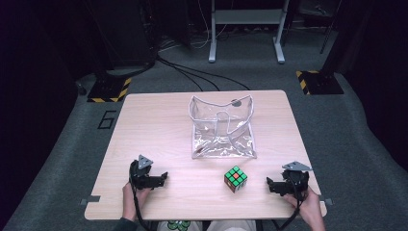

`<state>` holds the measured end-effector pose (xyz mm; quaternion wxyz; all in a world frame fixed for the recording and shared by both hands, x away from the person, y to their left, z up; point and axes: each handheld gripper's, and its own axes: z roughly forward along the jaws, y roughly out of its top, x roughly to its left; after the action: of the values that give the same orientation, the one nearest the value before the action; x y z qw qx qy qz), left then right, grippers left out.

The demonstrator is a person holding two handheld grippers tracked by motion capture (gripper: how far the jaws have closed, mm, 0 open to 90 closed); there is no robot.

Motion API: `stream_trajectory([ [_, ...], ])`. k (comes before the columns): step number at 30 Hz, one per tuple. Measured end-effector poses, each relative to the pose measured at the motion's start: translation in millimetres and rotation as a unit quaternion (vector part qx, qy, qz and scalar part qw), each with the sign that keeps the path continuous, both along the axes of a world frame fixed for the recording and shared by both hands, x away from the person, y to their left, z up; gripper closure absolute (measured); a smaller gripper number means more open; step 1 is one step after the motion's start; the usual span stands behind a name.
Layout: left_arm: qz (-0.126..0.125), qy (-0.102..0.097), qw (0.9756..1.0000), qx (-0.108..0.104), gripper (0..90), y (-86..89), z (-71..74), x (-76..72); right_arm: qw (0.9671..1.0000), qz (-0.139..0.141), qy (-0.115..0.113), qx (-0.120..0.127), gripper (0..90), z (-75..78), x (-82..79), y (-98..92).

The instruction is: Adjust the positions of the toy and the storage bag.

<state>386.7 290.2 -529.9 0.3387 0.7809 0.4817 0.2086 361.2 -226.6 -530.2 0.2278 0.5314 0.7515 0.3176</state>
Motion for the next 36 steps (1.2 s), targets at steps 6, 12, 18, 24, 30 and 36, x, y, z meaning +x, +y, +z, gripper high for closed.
stream_trajectory([
  [6, -0.001, 0.001, 1.0000, -0.001, 9.2, -0.1, -0.1, 0.2, 0.9999, 0.011, 0.002, 0.000, 0.0, 0.1, -1.4, -3.6],
  [12, -0.003, 0.002, 1.0000, 0.002, 9.2, 0.2, 0.2, 0.3, 1.0000, 0.010, 0.001, 0.000, 0.0, 0.1, -0.5, -2.4],
  [18, -0.003, 0.000, 1.0000, 0.001, 9.2, -0.7, 0.1, 1.8, 0.9999, 0.010, -0.003, -0.007, 0.0, 0.7, -0.6, -0.8],
  [24, 0.003, 0.000, 1.0000, -0.001, 9.3, -1.4, 0.1, 1.3, 0.9999, 0.005, -0.006, -0.011, 0.0, 0.9, -1.0, 1.2],
  [30, -0.003, 0.006, 1.0000, 0.000, 9.1, -1.5, 0.9, 2.2, 1.0000, 0.003, 0.003, -0.002, 0.2, 0.7, 0.9, -0.7],
  [36, -0.013, 0.020, 0.9997, 0.008, 4.9, -2.7, 2.1, 4.3, 0.9999, -0.002, 0.015, 0.000, 0.4, 3.0, 2.3, 0.4],
])
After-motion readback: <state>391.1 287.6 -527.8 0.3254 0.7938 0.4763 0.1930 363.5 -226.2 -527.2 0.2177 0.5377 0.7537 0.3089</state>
